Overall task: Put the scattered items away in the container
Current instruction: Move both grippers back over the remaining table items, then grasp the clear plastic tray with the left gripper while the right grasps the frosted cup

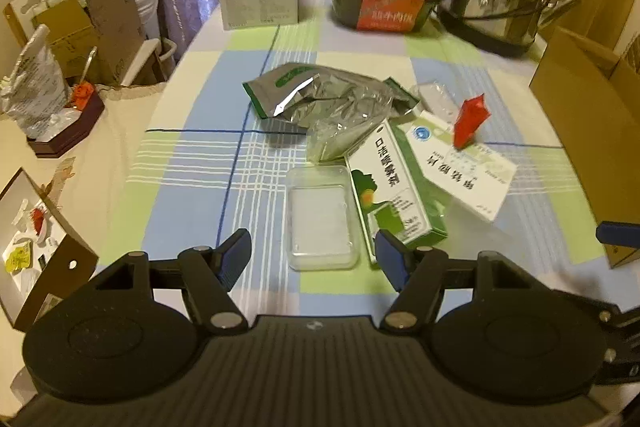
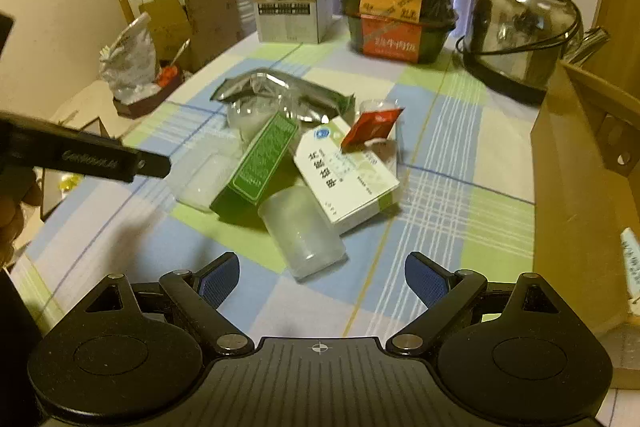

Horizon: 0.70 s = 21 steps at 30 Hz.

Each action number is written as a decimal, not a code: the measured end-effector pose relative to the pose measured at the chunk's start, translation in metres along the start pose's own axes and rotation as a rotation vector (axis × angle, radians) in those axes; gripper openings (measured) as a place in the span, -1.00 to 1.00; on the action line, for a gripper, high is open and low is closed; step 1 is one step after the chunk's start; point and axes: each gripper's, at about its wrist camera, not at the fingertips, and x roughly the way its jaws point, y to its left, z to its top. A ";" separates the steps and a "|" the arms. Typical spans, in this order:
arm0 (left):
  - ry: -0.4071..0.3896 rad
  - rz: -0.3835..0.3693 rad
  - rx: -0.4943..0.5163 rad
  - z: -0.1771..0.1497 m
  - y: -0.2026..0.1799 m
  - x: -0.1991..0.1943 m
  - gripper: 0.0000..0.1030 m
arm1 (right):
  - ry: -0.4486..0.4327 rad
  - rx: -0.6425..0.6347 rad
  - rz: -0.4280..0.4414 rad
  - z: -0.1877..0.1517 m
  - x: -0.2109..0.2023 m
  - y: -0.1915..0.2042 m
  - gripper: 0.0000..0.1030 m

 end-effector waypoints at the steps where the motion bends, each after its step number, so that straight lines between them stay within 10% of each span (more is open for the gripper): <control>1: 0.009 -0.001 0.004 0.002 0.001 0.008 0.24 | 0.007 0.000 -0.002 0.000 0.005 0.001 0.84; 9: 0.062 -0.044 0.016 0.010 0.007 0.057 0.35 | 0.062 -0.068 -0.002 -0.002 0.048 0.007 0.83; 21: 0.110 -0.065 0.090 0.010 0.004 0.079 0.00 | 0.105 -0.101 0.002 0.009 0.086 0.001 0.83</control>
